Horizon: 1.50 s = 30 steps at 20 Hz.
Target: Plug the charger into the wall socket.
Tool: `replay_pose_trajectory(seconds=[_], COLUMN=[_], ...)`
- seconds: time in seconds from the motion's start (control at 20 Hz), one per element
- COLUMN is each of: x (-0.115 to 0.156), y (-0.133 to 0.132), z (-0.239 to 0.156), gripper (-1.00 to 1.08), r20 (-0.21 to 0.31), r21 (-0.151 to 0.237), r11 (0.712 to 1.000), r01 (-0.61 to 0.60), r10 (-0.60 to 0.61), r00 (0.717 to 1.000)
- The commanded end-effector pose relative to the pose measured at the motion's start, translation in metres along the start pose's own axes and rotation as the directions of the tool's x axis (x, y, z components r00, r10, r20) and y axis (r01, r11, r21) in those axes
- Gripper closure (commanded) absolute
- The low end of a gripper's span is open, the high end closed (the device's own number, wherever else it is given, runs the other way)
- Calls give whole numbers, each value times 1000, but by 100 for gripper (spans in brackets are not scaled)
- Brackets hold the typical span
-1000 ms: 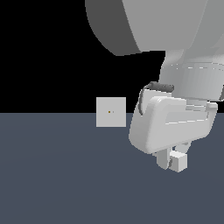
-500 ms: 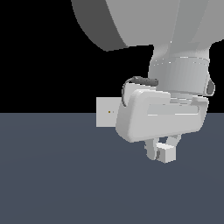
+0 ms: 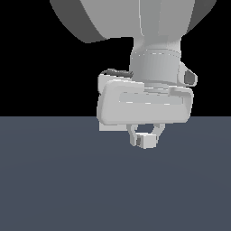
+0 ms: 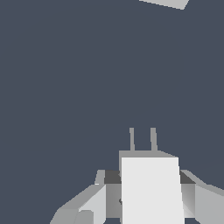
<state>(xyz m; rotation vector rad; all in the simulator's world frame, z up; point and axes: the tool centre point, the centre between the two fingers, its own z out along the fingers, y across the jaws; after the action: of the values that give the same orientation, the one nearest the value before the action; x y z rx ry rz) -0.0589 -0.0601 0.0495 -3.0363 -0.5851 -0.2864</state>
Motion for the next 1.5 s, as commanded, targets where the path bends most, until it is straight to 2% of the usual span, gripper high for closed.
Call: replay_pose_trajectory(seconds=[0.0, 0.75, 1.1, 1.45], x=[12, 72, 85, 86], y=[-6, -26, -29, -28], z=[-6, -31, -35, -35], gripper=[108, 108, 108, 108], r20=[-1, -3, -4, -4], r21=[-7, -43, -49, -49], r11=[999, 975, 966, 965], r01=[-38, -218, -253, -256], r10=[38, 219, 253, 256], r00=[999, 976, 967, 967])
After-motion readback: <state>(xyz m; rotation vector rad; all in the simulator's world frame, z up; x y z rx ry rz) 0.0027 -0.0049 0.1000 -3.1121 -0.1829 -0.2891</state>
